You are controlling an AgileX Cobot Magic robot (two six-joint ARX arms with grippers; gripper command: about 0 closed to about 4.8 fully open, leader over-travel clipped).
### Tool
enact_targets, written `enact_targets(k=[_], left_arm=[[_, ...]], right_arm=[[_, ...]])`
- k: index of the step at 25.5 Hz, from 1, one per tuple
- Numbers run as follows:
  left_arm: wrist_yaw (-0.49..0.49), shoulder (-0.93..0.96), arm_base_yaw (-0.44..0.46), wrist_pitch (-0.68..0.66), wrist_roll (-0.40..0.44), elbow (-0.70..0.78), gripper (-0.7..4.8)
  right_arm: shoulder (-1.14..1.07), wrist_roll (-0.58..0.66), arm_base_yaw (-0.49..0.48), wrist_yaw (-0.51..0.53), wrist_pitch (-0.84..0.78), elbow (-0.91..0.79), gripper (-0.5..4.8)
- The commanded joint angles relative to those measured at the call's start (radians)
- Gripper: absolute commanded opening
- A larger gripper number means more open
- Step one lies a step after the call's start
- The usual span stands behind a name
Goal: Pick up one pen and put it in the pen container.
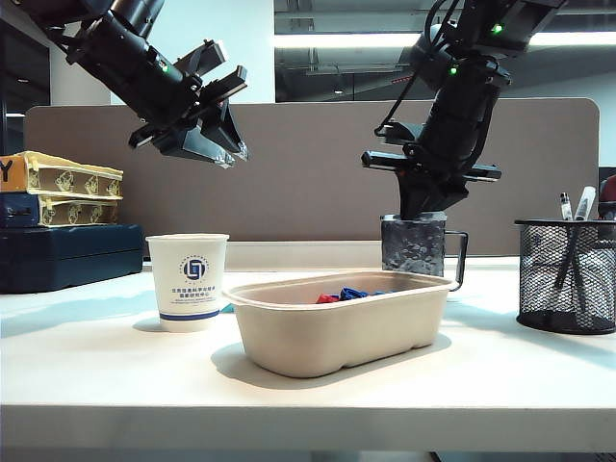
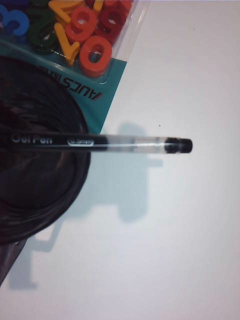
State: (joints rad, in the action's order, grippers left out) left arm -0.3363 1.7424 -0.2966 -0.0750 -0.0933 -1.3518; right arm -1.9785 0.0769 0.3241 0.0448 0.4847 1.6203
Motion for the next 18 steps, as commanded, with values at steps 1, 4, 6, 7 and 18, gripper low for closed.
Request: enact_targets(k=[1,4,6,7,18], left_arm=[[0.0,-0.003,0.002,0.001,0.007,-0.005,1.22],[0.0,-0.003,0.002,0.001,0.007,-0.005,1.22],[-0.001,-0.003,0.002,0.001,0.007,-0.005,1.22],[-0.001,-0.003,0.002,0.001,0.007,-0.005,1.22],[-0.078,-0.003,0.002,0.026,-0.098,-0.005,1.22]], right_arm=[[0.014,-0.002,-0.009,-0.001,-0.01,0.007,0.25],[0.022,-0.002,-0.019,0.003,-0.006,0.007,0.25],[0.028,-0.002,-0.024,0.003,-0.006,0.007,0.25],[0.032,-0.002,-0.025,0.003,-0.006,0.007,0.25],[0.11,0.053,-0.033,0.097,-0.016,0.007,0.25]])
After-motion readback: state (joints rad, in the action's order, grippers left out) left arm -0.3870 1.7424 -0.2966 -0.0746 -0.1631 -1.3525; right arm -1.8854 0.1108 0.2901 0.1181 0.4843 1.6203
